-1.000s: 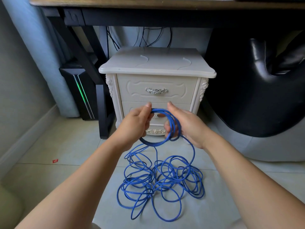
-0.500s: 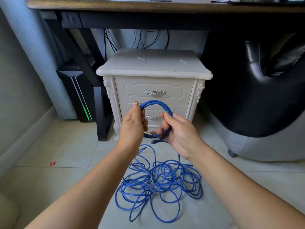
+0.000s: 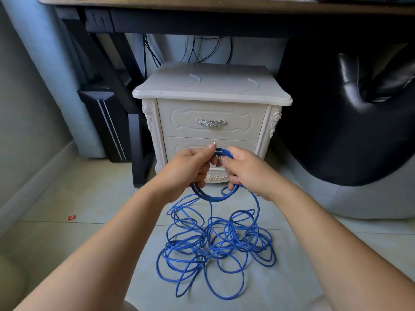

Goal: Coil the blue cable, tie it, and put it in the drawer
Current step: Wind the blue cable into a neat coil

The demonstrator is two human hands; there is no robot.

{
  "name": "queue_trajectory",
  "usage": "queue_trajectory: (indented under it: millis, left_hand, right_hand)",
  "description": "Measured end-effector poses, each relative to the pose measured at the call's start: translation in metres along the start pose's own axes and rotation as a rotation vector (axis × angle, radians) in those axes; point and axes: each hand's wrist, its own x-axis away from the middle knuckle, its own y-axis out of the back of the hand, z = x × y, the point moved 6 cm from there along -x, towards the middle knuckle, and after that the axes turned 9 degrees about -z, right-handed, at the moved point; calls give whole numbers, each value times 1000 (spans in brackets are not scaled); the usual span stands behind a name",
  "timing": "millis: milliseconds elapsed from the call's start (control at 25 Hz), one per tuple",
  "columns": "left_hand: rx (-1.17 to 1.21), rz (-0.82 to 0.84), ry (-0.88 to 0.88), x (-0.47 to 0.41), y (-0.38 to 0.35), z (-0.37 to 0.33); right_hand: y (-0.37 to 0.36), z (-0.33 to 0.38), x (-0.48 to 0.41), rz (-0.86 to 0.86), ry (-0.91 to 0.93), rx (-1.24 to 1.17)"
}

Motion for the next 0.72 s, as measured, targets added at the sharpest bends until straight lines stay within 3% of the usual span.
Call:
queue_trajectory:
  millis: [200, 400, 480, 600, 720]
  left_hand:
    - [137, -166, -87, -4, 6, -5]
    - [364, -318, -92, -6, 18, -4]
    - [405, -381, -100, -5, 20, -5]
    - [484, -436, -95, -5, 20, -5]
    - [542, -381, -27, -3, 13, 3]
  right_hand:
    - [8, -5, -1, -48, -82, -291]
    - [5, -15, 3, 36, -137, -204]
    - [8, -11, 5, -3, -103, -235]
    - [2, -5, 9, -84, -56, -439]
    - [-10, -3, 12, -146, -74, -675]
